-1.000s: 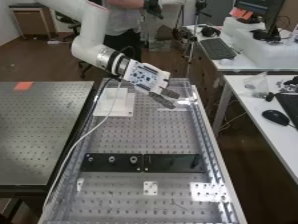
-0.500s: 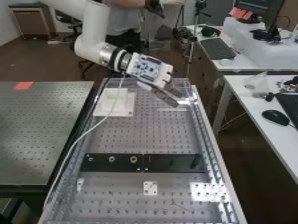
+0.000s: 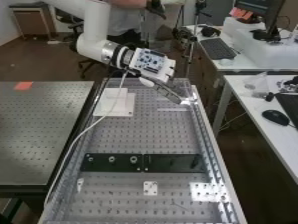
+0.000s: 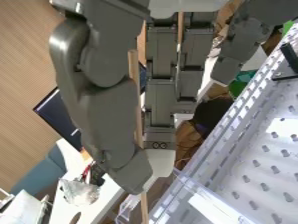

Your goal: Grab the chopstick and place it in the clear container

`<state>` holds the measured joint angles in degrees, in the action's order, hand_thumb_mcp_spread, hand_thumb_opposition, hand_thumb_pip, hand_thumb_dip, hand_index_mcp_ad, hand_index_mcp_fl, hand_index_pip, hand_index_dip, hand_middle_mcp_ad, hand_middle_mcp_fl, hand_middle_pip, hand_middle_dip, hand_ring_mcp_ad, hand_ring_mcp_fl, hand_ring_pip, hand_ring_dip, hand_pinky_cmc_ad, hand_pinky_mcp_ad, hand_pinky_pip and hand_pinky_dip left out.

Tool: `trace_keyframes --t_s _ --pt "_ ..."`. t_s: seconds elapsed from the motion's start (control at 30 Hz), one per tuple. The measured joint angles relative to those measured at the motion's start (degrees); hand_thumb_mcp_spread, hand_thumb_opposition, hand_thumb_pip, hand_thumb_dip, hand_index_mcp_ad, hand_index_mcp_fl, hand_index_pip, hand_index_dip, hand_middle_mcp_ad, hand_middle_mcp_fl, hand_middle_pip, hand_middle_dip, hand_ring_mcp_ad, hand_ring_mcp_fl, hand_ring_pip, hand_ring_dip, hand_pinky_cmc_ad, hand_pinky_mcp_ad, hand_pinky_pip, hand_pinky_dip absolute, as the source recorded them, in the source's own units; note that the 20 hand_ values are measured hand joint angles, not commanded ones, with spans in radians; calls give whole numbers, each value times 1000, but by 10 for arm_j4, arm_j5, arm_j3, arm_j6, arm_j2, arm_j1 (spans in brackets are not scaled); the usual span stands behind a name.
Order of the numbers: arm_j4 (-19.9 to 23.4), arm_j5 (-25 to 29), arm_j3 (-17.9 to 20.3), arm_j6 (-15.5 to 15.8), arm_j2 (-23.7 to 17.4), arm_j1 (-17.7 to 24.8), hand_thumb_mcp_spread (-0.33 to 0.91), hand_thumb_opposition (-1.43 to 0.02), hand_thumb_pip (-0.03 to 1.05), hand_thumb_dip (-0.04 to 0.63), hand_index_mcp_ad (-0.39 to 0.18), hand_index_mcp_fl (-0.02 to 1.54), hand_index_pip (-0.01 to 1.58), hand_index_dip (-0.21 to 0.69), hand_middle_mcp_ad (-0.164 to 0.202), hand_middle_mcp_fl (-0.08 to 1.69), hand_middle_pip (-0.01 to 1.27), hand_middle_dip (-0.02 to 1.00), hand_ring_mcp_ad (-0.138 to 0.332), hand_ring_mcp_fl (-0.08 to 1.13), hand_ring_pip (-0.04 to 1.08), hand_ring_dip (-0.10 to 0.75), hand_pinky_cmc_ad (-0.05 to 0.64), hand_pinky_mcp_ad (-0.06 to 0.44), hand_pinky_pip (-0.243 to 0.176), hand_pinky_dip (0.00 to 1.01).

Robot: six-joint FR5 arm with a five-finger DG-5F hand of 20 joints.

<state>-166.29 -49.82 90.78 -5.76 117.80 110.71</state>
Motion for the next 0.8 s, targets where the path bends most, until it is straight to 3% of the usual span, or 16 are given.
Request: trace_keyframes --t_s 0.37,0.53,0.8 --pt "20 30 -4 15 10 7 677 -1145 422 300 -148 1457 173 393 45 1344 443 408 40 675 79 262 447 250 96 154" --pt "60 60 -1 62 14 18 677 -1145 422 304 -148 1461 173 393 42 1346 449 405 40 677 79 262 447 250 96 154" --pt "70 78 -7 64 33 27 677 -1145 422 304 -147 1463 180 393 44 1347 452 403 38 703 77 262 447 250 96 154"
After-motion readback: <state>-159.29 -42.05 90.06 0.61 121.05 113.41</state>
